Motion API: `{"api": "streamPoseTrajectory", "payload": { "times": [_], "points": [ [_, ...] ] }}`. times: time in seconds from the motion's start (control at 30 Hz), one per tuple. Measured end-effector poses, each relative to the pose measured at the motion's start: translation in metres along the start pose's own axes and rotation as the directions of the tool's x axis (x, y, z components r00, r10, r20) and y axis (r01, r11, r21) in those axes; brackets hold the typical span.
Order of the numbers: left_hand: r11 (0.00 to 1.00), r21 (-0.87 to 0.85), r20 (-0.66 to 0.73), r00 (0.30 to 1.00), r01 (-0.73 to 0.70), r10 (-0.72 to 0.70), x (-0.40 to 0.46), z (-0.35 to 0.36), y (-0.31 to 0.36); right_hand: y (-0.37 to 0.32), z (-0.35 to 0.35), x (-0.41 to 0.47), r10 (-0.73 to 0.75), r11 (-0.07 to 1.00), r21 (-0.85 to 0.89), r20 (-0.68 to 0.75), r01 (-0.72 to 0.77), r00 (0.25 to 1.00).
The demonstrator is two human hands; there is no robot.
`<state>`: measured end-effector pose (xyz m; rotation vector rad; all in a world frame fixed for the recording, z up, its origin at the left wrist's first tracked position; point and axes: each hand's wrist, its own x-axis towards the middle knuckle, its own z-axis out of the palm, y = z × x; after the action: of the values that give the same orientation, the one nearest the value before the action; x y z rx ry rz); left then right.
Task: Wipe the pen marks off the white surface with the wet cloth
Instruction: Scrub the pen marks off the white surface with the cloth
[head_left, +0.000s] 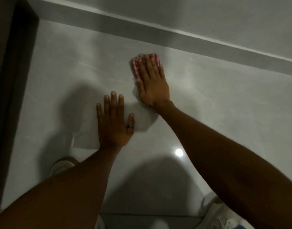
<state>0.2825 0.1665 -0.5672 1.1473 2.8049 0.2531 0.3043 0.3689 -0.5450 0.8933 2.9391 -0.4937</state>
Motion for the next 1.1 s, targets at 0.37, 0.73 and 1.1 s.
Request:
{"api": "streamPoseTrajectory", "payload": {
  "times": [0.37,0.73,1.1],
  "points": [
    [1.000,-0.008,-0.025,1.000,-0.010,0.009,0.000,0.003,-0.003,-0.011,0.001,-0.011,0.185,0.983,0.019,-0.038,-0.184,0.982],
    [1.000,-0.005,-0.044,0.999,-0.019,0.018,0.000,0.002,-0.001,-0.017,0.013,-0.047,-0.066,0.998,-0.018,0.038,0.067,0.997],
    [1.000,-0.020,-0.025,1.000,-0.019,0.018,0.002,0.001,-0.003,-0.001,0.024,-0.110,0.028,0.999,-0.027,0.021,-0.028,0.999]
  ]
}}
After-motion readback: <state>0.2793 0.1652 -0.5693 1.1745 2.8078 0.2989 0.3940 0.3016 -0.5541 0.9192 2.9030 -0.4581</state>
